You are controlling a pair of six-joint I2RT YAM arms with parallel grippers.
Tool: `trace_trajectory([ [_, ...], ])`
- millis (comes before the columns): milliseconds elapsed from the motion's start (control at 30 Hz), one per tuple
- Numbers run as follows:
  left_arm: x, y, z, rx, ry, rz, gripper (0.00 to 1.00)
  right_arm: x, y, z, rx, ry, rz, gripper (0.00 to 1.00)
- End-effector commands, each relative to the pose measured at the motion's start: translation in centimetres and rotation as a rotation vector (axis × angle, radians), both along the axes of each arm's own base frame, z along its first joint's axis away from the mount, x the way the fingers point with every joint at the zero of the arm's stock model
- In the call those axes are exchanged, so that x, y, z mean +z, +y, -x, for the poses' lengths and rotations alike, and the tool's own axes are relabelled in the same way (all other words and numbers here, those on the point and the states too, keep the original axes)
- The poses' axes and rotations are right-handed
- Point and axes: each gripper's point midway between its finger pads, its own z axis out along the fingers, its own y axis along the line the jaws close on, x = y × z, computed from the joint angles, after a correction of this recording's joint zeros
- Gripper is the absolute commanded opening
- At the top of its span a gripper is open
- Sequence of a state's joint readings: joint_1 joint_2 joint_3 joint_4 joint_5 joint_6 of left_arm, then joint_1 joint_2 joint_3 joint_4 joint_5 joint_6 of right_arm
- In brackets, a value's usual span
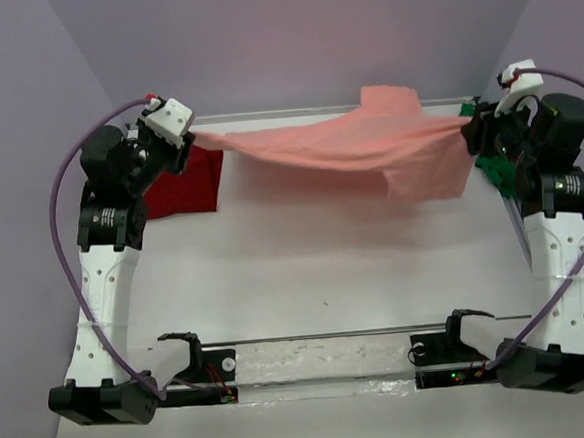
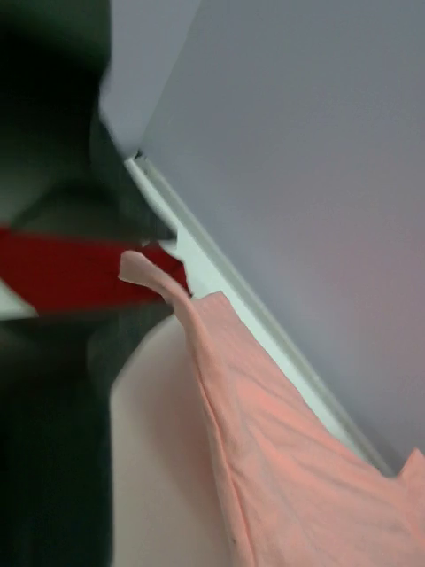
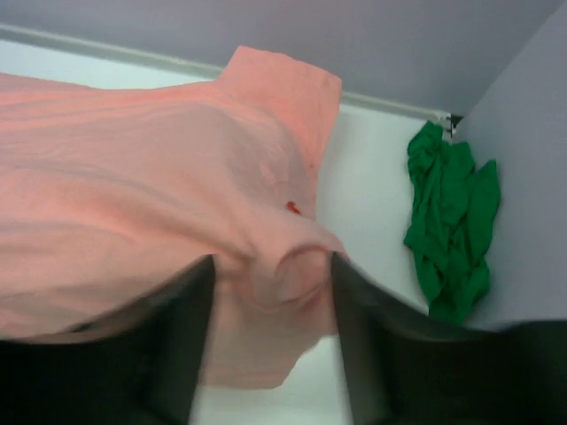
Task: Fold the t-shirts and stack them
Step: Flatten the tshirt out
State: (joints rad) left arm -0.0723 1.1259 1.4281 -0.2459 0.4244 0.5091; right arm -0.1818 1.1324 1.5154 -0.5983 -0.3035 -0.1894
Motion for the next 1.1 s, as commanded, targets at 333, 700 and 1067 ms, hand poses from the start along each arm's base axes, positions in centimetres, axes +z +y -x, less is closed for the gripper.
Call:
trace_trajectory([
  [333,-8.9,-1.8,2.6,-0.202,0.212,-0.127,0.89,-4.4,-2.8,1.1,-0.143,0.133,0.053,1.0],
  [700,-15.3,-5.5,2.3,-0.34,0.329,-0.099,0.81,-15.2,-1.4,-1.5,-0.033,0.407,-0.023,0.16],
  [1067,-24.5,-8.3,-2.3,-0.372,0.523,-0.121,0.0,-23.9,-1.6,-2.8,-0.01,0.638,-0.044,0.0],
])
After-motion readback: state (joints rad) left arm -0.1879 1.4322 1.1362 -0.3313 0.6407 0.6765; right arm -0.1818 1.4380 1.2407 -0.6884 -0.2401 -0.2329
